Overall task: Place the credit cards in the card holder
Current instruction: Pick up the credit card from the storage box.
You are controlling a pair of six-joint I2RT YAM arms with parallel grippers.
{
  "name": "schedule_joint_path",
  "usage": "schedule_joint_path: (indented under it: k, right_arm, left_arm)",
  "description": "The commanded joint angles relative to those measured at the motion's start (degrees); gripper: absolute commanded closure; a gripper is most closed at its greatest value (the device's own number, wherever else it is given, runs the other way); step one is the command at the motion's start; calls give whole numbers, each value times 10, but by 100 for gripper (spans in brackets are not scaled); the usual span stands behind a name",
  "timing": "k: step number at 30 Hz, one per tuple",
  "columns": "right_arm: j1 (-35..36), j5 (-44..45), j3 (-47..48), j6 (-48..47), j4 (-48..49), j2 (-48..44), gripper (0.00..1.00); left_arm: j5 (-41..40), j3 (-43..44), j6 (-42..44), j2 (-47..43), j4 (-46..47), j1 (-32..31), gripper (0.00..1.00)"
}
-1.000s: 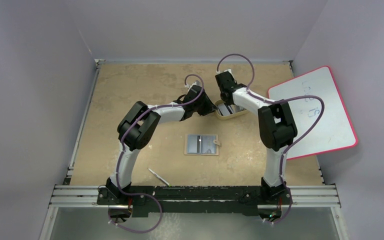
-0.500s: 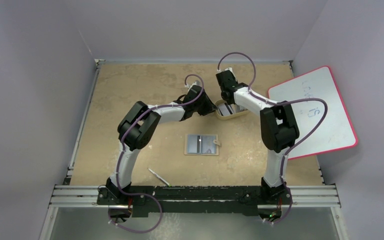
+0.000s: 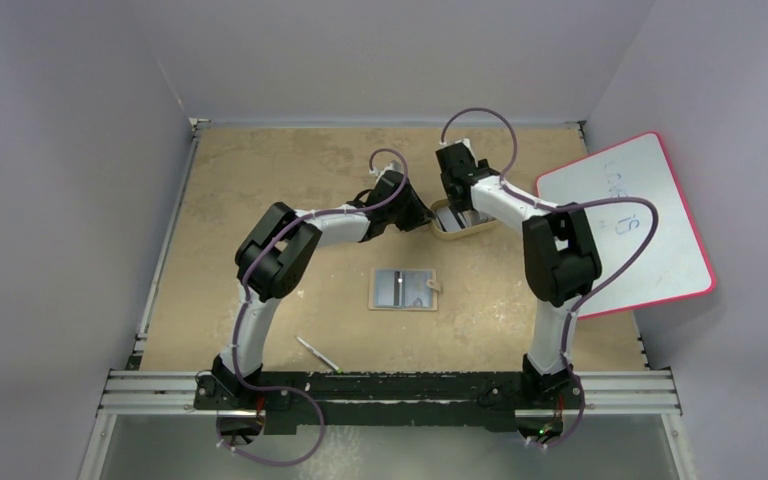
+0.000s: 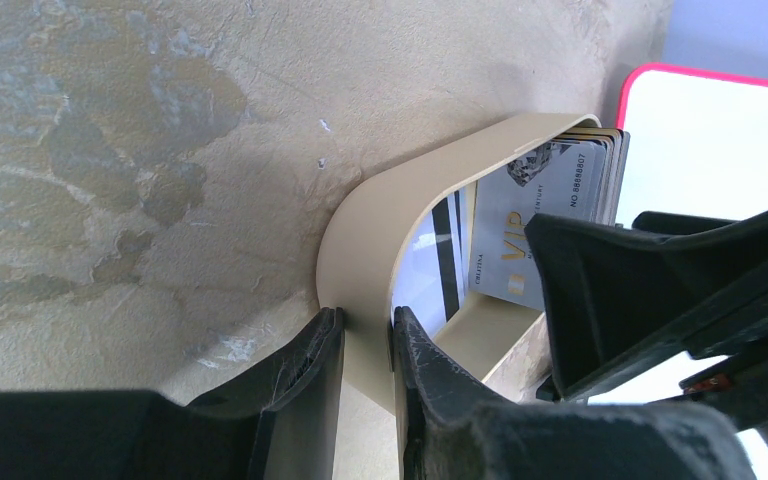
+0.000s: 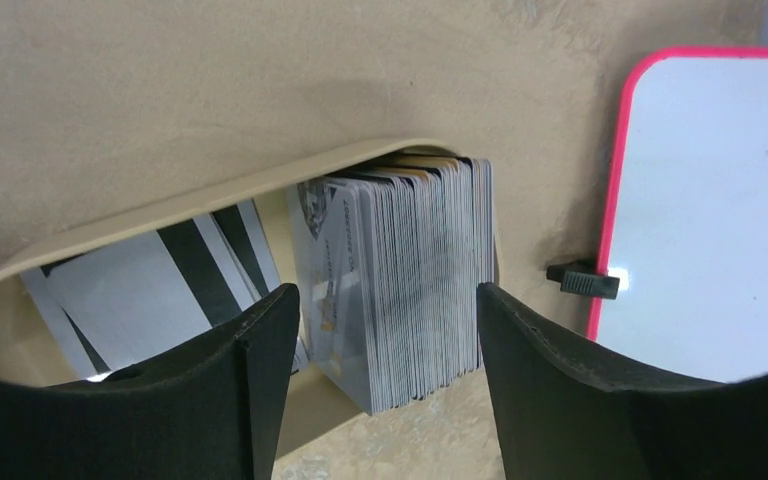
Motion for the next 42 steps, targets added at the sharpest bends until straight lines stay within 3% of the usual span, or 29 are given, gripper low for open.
schedule_joint_path:
  k: [1, 5, 12, 29, 33, 37, 42]
  right_arm:
    - [-1, 36, -2, 19, -23, 2, 33]
    - [-1, 64, 7, 21, -40, 3, 42]
    - [-1, 64, 18, 5, -50, -27, 69]
    - [-1, 28, 32, -4, -49, -51, 91]
    - [0, -38, 34, -7, -46, -67, 100]
    - [0, -84, 33, 6, -49, -81, 100]
    - [0, -146, 25, 15, -47, -109, 100]
  left_arm:
    - [10, -9, 6, 19, -40, 2, 78]
    - [9, -10, 7, 19, -39, 2, 78]
    - [9, -10, 6, 21, -39, 2, 78]
    - [9, -11, 4, 22, -35, 2, 78]
    - [11, -9, 2, 22, -34, 2, 78]
    - [18, 6, 1, 21, -40, 3, 77]
    - [45, 19, -7, -10, -45, 15, 67]
